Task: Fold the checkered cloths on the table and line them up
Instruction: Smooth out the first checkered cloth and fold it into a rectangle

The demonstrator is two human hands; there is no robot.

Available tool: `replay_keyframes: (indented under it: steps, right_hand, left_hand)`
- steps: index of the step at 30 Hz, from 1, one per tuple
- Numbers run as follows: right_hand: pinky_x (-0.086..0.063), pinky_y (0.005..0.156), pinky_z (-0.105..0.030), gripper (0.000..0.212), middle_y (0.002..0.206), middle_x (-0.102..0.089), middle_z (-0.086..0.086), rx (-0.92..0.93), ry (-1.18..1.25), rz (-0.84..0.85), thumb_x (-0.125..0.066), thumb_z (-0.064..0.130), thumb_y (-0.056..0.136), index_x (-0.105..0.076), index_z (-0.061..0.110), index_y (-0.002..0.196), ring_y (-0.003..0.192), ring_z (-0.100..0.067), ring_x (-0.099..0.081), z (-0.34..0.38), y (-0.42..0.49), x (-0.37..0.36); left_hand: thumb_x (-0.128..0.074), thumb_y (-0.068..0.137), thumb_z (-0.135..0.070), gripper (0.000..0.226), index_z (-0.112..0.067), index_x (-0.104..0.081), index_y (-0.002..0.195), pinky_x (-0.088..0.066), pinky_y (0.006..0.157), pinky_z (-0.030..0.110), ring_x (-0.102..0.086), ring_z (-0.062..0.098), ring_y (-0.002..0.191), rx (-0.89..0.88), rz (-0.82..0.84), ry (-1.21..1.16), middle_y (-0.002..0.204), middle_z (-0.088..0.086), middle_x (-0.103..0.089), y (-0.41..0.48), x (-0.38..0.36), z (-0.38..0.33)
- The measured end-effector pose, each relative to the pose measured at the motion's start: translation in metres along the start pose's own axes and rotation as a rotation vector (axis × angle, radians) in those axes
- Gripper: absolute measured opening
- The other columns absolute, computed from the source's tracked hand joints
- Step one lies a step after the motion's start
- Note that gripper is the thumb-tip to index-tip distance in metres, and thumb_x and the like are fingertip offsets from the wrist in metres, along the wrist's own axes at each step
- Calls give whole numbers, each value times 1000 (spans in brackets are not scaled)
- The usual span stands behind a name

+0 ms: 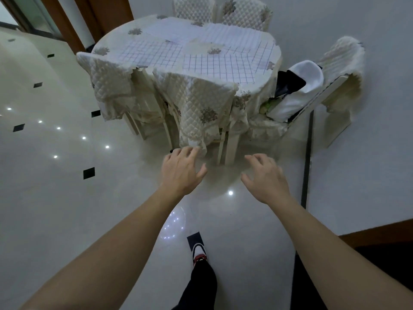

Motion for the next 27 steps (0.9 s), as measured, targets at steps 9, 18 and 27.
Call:
replay_keyframes:
  steps: [9,18,27]
  right_hand:
    - [-43,98,-42,52,134,-52,-1,3,-26,-49,-59,43,91,-51,24,139,124,-24,-48,31,152,11]
    - [-42,103,-45,52,139,-48,-1,-32,-38,-17,-51,47,94,-45,27,142,129,-24,-43,0,259,4]
    - [-43,100,-44,50,137,-50,0,9,-22,-28,-52,45,93,-47,26,139,126,-23,-46,-39,401,13]
  left_hand:
    - [-43,92,-55,54,-27,-49,138,-46,94,42,-55,24,119,-25,-20,-16,133,-1,-60,146,2,45]
    - [-44,94,-52,55,-25,-46,142,-47,96,43,-53,24,122,-113,3,-3,135,0,-57,263,-22,43]
    - [-45,95,-51,56,-24,-45,144,-42,102,43,-50,24,127,-72,25,11,141,0,-54,404,-49,31]
Point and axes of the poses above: each hand's wrist, its own y-axis towards the middle knuckle, its own x-axis out of the back of the hand, z = x × y, the point moved 9 cm from there along y, towards the middle knuckle
